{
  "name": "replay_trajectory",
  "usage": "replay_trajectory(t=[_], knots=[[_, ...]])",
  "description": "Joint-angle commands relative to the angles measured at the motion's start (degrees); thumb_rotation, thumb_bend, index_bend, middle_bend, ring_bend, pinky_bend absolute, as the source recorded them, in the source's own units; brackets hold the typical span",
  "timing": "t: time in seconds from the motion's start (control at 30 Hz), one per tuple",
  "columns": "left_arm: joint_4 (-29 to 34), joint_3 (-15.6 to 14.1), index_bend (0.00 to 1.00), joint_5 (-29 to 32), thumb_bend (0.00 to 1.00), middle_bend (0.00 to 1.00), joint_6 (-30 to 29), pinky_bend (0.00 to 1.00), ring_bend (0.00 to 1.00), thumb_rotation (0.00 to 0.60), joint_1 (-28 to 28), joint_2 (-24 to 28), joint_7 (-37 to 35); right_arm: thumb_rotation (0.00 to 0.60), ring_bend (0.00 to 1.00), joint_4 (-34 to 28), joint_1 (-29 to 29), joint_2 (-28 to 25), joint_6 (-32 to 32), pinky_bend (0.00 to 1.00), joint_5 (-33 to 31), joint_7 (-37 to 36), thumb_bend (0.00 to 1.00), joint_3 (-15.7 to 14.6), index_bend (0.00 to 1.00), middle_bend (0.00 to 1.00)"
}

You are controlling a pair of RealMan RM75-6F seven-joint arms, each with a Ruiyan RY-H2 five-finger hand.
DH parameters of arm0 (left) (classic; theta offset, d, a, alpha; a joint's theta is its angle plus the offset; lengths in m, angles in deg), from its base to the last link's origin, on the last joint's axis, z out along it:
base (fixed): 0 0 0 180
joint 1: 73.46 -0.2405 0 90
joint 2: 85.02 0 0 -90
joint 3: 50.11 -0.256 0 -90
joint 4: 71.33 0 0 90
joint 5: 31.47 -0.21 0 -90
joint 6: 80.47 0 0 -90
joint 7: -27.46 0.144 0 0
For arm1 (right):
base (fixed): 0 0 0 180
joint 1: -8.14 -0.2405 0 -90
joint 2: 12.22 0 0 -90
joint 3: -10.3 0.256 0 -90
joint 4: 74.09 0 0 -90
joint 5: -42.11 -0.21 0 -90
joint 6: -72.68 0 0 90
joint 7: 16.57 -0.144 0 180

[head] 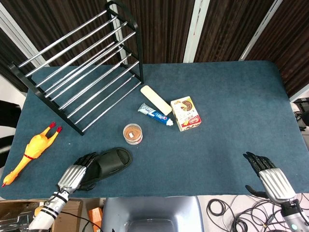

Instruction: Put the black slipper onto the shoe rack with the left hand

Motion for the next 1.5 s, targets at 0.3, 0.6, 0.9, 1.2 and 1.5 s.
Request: replay_trajectory(t=[0.3, 0.6, 0.9, 1.2, 1.5], knots=[[-1.71, -0.1, 0.0, 1.19, 0.24, 0.0, 0.65, 0.13, 0.0, 0.575, -0.34, -0.52, -0.76, 0.6, 0.11, -0.1, -0.07, 0.18, 0.23, 0.15, 0.14, 0.37, 0.16, -0.1, 0.0, 0.06], [-3.44, 0.46, 0.0, 3.03, 0.24, 0.01, 3.53, 0.34, 0.06, 0.6, 0.66, -1.21, -2.19, 0.6, 0.11, 0.07, 0.13, -0.2, -0.43, 0.15, 0.13, -0.55, 0.16, -0.02, 0.0, 0.06], [-3.33, 1.19, 0.4, 2.4, 0.26, 0.54, 2.08, 0.78, 0.61, 0.6, -0.03, -2.08, -6.74, 0.6, 0.11, 0.17, 0.15, -0.22, -0.47, 0.15, 0.42, -0.63, 0.16, -0.16, 0.0, 0.06], [3.6, 2.78, 0.46, -0.11, 0.27, 0.67, -3.09, 0.92, 0.75, 0.6, -1.56, -1.39, -12.41, 0.6, 0.11, -0.04, -0.06, 0.02, 0.13, 0.15, 0.29, 0.05, 0.16, -0.18, 0.0, 0.06], [10.49, 9.87, 0.46, 8.63, 0.28, 0.67, -1.41, 0.93, 0.75, 0.6, 1.55, -0.21, -9.86, 0.6, 0.11, 0.11, 0.17, -0.4, -0.51, 0.15, 0.41, -0.91, 0.16, -0.22, 0.0, 0.06]])
